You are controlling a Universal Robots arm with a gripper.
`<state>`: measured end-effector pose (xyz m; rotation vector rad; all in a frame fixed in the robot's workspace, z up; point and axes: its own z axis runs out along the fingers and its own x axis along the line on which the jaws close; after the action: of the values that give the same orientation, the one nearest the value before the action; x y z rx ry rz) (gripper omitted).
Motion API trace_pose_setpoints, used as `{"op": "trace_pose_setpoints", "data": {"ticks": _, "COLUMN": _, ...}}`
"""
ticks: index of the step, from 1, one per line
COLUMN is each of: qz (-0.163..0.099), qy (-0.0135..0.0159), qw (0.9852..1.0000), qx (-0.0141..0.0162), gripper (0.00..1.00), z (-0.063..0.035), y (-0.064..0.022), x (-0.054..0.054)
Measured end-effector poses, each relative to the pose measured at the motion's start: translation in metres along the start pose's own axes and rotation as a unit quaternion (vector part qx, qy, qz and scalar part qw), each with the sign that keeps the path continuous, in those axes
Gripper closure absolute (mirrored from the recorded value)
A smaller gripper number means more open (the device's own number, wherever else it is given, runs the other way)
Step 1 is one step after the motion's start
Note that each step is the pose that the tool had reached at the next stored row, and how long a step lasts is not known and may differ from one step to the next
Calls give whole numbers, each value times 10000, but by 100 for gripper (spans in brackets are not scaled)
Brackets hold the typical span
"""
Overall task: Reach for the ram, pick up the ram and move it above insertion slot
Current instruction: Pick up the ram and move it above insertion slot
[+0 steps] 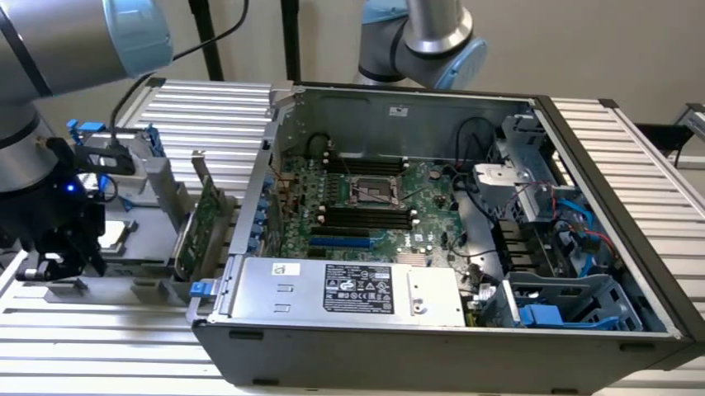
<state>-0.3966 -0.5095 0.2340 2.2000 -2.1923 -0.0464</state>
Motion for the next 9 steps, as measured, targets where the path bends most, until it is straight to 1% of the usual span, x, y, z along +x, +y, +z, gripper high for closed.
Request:
{"op": "trace_pose_setpoints", "data": {"ticks": 5, "qz": 0, "qy": 0, "qw": 10000, "qx": -5, "gripper": 86, "z": -228, "y": 1, "x": -1}}
{"op": "trace_pose_setpoints", "data": {"ticks": 9, "qz": 0, "qy": 0, "qw": 10000, "qx": -5, "gripper": 86, "z": -410, "y": -14, "x": -2}}
